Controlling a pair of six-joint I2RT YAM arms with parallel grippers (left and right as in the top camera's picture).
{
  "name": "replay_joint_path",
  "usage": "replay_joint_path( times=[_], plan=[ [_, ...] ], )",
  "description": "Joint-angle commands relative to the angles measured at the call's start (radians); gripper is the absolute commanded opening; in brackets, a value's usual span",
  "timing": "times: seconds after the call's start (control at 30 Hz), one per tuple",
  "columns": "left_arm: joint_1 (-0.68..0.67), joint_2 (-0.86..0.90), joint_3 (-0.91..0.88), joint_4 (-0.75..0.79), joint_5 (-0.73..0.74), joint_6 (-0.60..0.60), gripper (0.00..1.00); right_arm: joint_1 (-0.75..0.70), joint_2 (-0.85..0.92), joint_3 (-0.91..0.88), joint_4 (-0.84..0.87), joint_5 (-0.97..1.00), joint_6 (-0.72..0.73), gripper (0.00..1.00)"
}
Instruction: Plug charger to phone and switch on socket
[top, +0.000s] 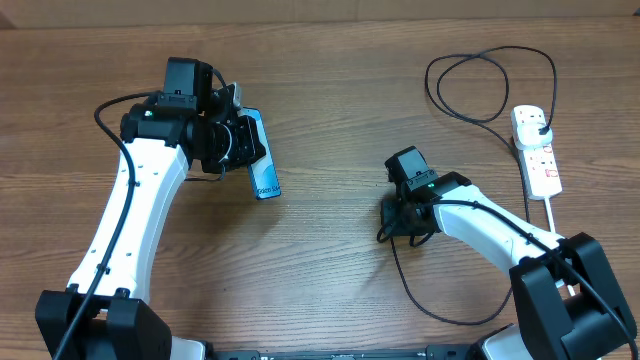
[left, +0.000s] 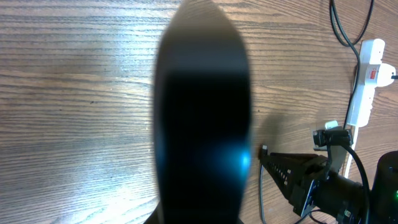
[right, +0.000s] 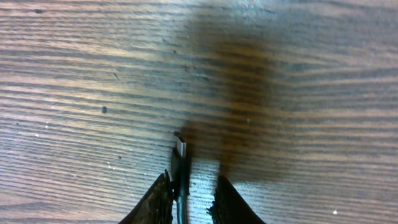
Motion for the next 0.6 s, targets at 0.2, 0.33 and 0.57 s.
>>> replay_joint_path(
  times=[0.2, 0.33, 0.57],
  plan=[
    [-0.008, -0.017, 0.006, 0.008, 0.009, 0.025, 0.04, 0.0, 0.005, -0.003, 0.023, -0.005, -0.038, 0.15],
    [-0.008, -0.017, 0.006, 0.008, 0.009, 0.025, 0.04, 0.01, 0.005, -0.026, 0.033, -0.005, -0.037, 0.2],
    [-0.008, -0.017, 0.006, 0.012, 0.009, 0.025, 0.04, 0.045, 0.005, -0.069, 0.097, -0.004, -0.037, 0.15]
  ],
)
